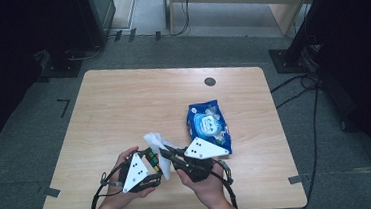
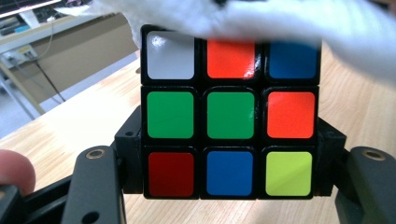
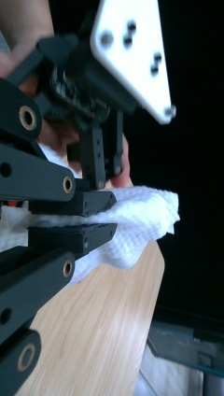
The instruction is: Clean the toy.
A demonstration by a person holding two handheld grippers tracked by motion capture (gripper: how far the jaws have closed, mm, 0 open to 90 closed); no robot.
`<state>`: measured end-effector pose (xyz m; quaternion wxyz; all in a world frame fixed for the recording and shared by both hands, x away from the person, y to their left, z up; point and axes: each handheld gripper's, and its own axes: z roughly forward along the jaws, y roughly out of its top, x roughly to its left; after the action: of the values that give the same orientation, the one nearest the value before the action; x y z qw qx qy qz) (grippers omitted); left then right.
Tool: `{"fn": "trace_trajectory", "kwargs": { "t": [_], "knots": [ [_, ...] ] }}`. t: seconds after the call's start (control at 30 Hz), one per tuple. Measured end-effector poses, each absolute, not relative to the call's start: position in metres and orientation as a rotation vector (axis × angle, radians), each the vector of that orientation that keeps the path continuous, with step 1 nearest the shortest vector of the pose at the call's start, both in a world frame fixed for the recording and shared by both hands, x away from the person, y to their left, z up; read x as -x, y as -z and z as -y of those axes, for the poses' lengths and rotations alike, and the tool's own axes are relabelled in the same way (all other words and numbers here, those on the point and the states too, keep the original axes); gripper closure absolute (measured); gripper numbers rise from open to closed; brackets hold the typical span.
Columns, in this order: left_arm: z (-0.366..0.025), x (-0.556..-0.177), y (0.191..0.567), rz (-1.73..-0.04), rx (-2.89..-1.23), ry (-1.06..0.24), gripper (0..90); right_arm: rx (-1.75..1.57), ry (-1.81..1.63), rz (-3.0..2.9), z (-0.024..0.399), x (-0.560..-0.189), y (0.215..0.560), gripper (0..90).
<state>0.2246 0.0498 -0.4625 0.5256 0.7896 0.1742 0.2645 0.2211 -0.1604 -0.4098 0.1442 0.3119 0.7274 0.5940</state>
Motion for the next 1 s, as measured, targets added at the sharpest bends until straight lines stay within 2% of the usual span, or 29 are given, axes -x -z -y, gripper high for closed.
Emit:
{"fn": "trace_trajectory", "kwargs": {
  "t": [0.43,0.53,0.7,0.83,1.0],
  "knots": [
    [-0.057,-0.227,0.458,-0.424,-1.868,-0.648,34.3,-1.149,-1.505,-2.068,0.191,-0.253,0.438,86.0],
    [-0.057,-0.230,0.464,-0.447,-1.891,-0.649,34.3,-1.103,-1.595,-2.029,0.192,-0.245,0.423,85.8],
    [-0.053,-0.228,0.464,-0.443,-1.893,-0.637,34.3,-0.875,-1.694,-2.056,0.167,-0.216,0.397,85.7],
    [-0.052,-0.225,0.461,-0.426,-1.904,-0.656,34.3,-0.851,-1.653,-2.100,0.154,-0.214,0.404,85.2],
    [-0.054,-0.226,0.460,-0.426,-1.885,-0.634,34.3,-0.966,-1.659,-2.062,0.166,-0.226,0.418,85.3]
  ]
}}
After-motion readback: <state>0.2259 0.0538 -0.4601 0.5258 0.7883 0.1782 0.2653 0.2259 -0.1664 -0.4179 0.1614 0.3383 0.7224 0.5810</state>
